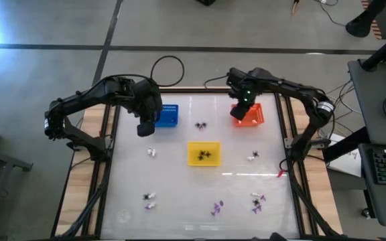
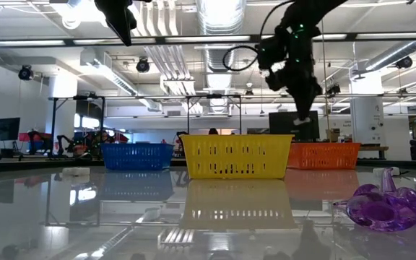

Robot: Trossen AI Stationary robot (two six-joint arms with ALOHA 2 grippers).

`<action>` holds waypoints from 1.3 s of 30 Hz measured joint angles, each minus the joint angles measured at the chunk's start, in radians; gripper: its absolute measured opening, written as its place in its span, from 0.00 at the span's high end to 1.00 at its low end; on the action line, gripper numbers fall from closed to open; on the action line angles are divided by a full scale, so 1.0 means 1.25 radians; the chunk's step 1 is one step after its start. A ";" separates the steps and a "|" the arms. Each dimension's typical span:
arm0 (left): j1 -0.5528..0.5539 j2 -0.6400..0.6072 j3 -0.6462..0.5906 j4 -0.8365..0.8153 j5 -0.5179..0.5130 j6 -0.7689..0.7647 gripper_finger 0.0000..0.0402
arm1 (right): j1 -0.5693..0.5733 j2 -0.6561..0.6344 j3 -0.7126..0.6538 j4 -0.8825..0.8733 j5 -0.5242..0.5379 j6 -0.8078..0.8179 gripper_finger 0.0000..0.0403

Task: Sort Halloween decoration
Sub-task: Put the white skeleton toy into the orange bin, then put the black spider toy into the yellow bin

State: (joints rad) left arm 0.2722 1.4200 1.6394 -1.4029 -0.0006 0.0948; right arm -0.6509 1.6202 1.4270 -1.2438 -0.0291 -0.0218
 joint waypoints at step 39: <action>0.000 0.000 0.000 -0.104 0.000 -0.046 0.80 | -0.034 -0.021 -0.033 0.076 -0.011 0.108 0.97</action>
State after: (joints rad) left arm 0.2722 1.4200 1.6394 -1.5324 -0.0004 0.0377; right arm -0.6940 1.5936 1.3856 -1.1484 -0.0434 0.1126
